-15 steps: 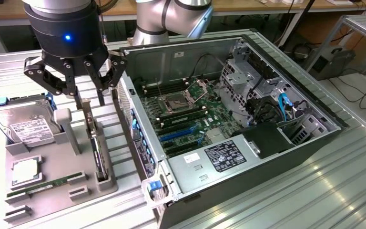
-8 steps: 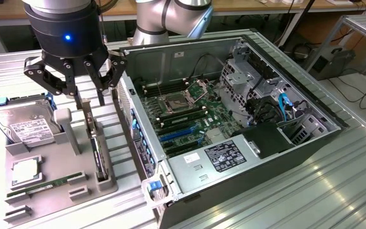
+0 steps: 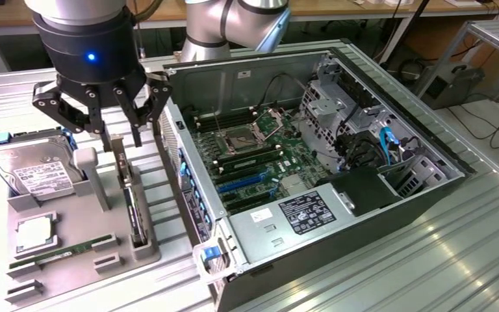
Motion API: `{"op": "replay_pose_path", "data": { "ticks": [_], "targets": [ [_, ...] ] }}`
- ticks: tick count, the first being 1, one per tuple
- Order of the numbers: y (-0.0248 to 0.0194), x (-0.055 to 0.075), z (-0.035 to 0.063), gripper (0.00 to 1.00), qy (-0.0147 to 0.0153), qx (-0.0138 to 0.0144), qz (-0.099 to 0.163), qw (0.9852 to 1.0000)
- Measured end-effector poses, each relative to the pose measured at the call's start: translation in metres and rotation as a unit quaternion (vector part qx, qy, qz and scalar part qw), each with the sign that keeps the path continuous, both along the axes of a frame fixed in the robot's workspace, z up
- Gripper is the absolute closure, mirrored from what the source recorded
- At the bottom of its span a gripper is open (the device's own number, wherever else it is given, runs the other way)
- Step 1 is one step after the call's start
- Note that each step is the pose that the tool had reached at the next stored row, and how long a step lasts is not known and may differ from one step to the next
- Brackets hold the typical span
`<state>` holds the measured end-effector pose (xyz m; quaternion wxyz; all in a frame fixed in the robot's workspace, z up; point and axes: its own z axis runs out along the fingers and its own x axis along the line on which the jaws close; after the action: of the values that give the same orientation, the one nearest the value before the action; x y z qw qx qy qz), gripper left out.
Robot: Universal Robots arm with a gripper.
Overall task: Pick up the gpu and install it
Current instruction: 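Pick up the gpu and move the gpu toward the slot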
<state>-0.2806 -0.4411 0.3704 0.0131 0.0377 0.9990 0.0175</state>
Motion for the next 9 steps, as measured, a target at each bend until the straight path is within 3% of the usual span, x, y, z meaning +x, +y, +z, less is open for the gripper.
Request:
{"op": "replay_pose_path", "data": {
  "ticks": [9],
  "targets": [
    [-0.0012,-0.009,-0.0187,0.58,0.0001,0.0000,0.000,1.0000]
  ]
}}
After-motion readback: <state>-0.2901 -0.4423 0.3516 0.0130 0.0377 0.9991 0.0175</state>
